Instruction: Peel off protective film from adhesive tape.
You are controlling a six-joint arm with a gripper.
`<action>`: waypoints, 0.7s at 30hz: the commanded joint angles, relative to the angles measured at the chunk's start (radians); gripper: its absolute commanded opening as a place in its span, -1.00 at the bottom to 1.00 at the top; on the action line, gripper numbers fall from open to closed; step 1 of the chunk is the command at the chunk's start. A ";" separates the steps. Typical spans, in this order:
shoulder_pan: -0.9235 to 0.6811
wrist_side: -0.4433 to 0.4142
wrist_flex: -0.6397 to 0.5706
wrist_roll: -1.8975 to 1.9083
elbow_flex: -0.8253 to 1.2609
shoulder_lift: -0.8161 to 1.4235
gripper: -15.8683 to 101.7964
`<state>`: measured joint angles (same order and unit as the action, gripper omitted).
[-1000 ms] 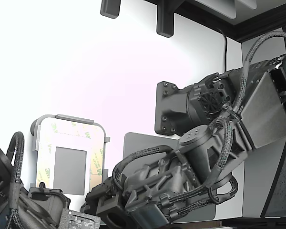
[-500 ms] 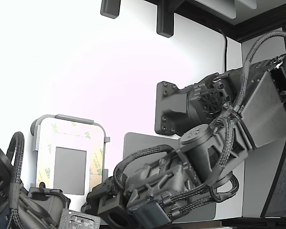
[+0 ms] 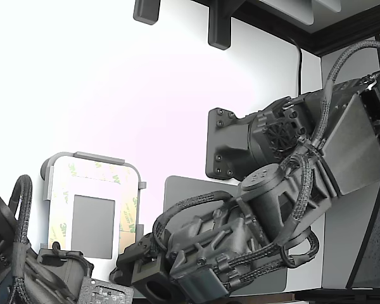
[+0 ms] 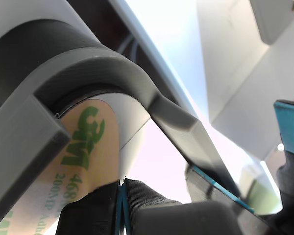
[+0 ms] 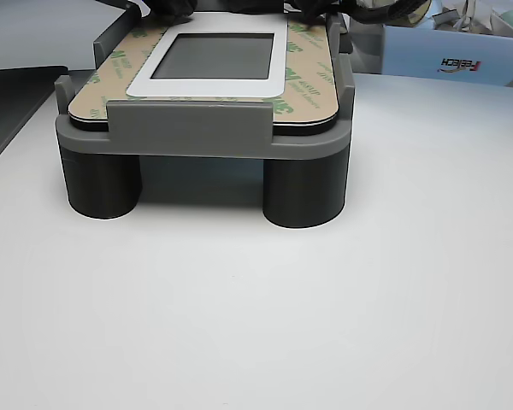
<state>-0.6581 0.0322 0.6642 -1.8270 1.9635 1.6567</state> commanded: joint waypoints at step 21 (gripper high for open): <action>0.025 0.009 -0.012 -0.026 -0.006 0.032 -0.86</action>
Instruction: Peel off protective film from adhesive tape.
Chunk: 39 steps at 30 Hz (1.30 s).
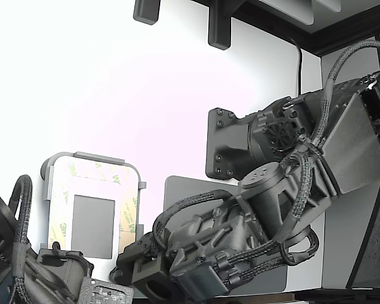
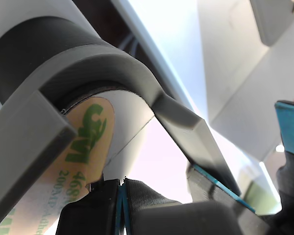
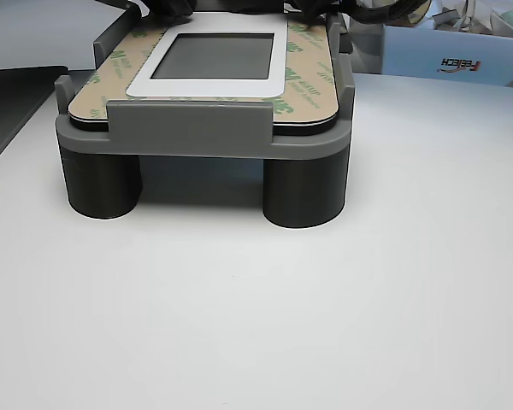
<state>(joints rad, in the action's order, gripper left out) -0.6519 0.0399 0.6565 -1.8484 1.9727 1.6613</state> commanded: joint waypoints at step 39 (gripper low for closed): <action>0.054 0.025 -0.035 -0.038 0.032 0.031 -0.90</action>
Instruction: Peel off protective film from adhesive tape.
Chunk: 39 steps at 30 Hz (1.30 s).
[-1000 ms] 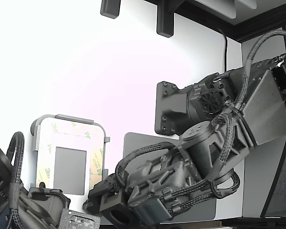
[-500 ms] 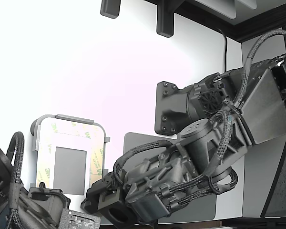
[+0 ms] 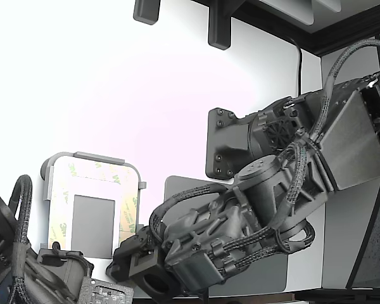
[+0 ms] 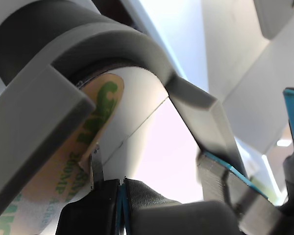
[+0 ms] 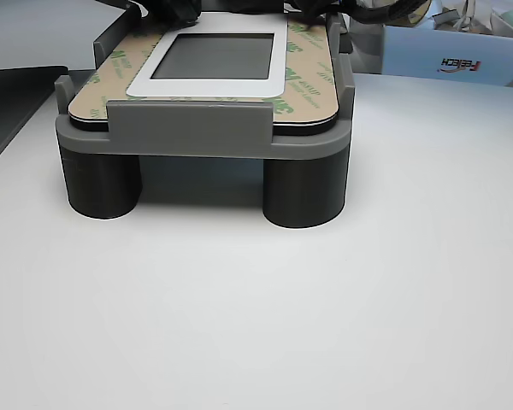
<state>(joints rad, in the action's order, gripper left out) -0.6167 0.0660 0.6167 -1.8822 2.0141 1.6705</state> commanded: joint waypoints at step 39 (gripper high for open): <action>0.097 -0.101 0.204 0.031 0.055 0.341 0.92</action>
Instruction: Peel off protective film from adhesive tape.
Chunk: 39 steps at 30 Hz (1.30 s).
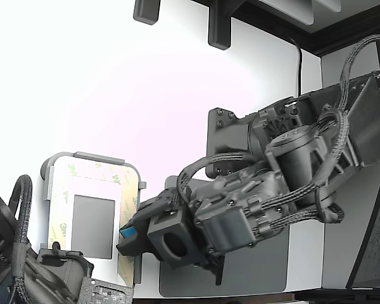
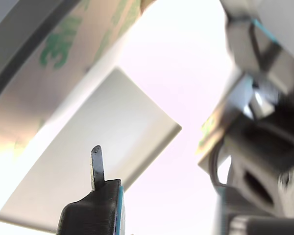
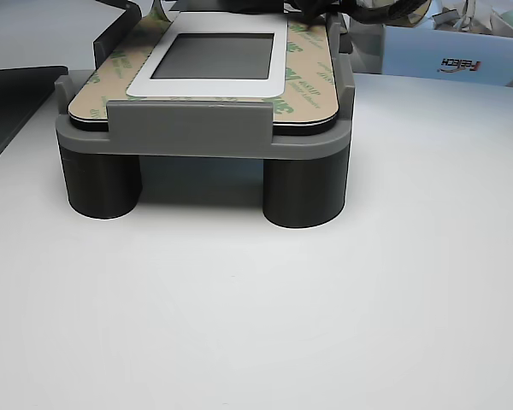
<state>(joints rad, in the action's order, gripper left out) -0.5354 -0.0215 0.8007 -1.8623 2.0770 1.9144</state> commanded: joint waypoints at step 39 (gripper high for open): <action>0.362 -0.367 0.179 2.077 0.560 1.028 0.97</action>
<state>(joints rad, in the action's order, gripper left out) -0.1902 -0.4034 1.0002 0.2393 2.6354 2.9115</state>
